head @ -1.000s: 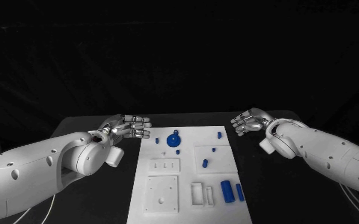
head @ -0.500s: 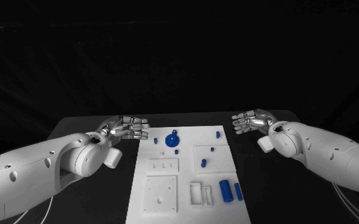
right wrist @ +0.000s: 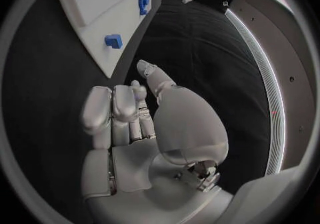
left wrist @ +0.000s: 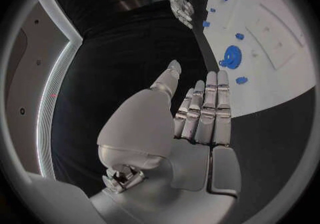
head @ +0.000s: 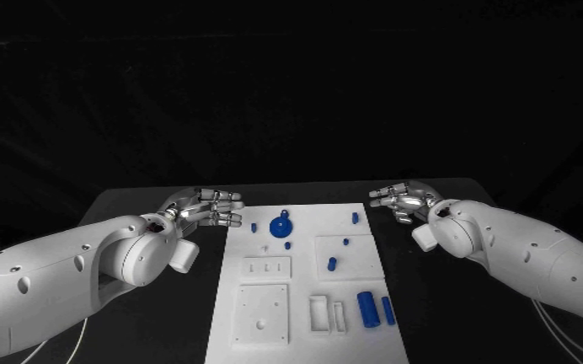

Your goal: Assemble the parts on the task board

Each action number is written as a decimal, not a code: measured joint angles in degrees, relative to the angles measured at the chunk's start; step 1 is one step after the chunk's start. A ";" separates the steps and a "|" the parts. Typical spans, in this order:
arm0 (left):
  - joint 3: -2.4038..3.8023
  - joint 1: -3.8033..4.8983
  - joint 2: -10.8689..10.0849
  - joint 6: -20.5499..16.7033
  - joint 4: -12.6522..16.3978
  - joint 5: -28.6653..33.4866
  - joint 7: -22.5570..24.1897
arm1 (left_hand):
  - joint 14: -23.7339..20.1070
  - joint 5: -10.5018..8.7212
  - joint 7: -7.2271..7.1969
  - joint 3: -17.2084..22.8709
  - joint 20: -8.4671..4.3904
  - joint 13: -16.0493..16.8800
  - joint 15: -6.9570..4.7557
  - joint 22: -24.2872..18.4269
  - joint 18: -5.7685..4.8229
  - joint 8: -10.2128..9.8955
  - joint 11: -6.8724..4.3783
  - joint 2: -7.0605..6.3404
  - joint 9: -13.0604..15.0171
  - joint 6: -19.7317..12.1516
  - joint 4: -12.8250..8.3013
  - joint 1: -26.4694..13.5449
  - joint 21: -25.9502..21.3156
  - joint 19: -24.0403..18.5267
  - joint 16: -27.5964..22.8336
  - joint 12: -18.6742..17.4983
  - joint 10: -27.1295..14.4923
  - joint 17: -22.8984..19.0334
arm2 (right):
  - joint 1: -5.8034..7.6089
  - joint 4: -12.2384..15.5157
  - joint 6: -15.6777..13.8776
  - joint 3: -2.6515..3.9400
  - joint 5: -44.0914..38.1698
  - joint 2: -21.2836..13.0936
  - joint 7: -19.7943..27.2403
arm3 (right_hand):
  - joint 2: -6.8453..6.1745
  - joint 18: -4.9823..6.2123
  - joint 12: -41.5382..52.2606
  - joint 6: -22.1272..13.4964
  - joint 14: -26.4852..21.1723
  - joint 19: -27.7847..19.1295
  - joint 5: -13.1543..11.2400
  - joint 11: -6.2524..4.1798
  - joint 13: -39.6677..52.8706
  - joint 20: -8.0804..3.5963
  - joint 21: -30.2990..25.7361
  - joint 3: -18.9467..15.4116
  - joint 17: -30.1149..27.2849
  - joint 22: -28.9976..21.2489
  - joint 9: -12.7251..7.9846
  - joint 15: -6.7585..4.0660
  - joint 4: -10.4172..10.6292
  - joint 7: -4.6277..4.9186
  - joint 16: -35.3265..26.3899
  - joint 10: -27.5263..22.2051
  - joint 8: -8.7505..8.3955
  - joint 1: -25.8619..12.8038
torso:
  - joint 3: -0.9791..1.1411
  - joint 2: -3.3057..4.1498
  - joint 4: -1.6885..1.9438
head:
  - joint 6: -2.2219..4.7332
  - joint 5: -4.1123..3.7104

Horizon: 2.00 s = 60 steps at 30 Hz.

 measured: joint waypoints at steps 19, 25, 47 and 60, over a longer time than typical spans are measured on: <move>0.00 -0.09 0.21 0.92 -0.08 -0.57 -0.41 | 0.00 0.00 0.00 0.00 0.00 0.00 0.00 0.01 0.00 0.00 0.20 0.00 0.01 0.00 0.00 0.00 0.00 0.00 0.00 0.00 -0.20 0.00 | -1.80 1.89 -4.26 -0.02 -30.90 1.92 -0.31 | -1.71 -0.89 1.59 -1.58 0.27 2.34 0.63 -3.21 7.03 -1.91 1.12 -0.73 0.18 8.57 -0.01 -1.97 4.70 -2.55 2.22 6.55 0.00 0.61 | 0.02 0.05 -0.09 | -0.35 0.08; 0.00 -0.11 0.22 1.08 -0.11 -0.68 -0.48 | 0.00 0.00 0.00 0.00 0.00 0.00 0.00 0.01 0.00 0.00 0.20 0.00 0.01 0.00 0.00 0.00 0.00 0.01 0.00 0.00 -0.20 0.00 | -1.95 2.00 -5.80 0.00 -34.13 2.48 0.20 | -2.16 -0.89 1.16 -2.53 0.27 2.34 0.33 -3.28 7.03 -1.91 0.10 -0.95 0.17 9.25 -0.05 -1.97 5.55 -2.44 2.49 6.62 0.00 1.07 | 0.01 0.05 -0.15 | -0.48 0.18; 0.00 -0.20 0.37 1.61 -0.25 -0.88 -0.80 | 0.00 0.00 0.00 0.16 0.00 0.00 0.00 0.02 0.00 0.00 0.20 0.00 0.01 0.00 0.16 0.00 -0.44 0.01 0.00 0.00 -0.20 0.00 | -2.15 1.42 -10.78 0.00 -37.16 4.39 0.50 | -2.61 -0.89 0.94 -3.14 0.27 2.33 -0.98 -3.08 7.02 -1.90 -3.60 -1.27 -0.21 9.24 -0.05 -1.96 7.60 -2.13 2.49 6.81 0.00 1.52 | -0.03 -0.03 -0.16 | -0.92 0.18; 0.01 -0.24 0.31 1.82 -0.24 -1.01 -0.96 | 0.00 0.00 0.00 0.16 0.00 0.00 0.00 0.02 0.00 0.00 0.20 0.00 0.01 0.00 0.16 0.00 -0.44 0.01 0.00 0.00 -0.20 0.00 | -2.67 0.98 -10.74 -0.03 -37.12 5.18 0.49 | -2.18 -0.88 0.94 -0.49 0.27 2.33 -1.62 -3.08 7.02 -1.89 -4.87 0.44 -0.20 9.23 -0.05 -1.95 6.37 -2.34 2.49 6.81 0.00 1.09 | 0.04 -0.09 -0.18 | -1.04 0.26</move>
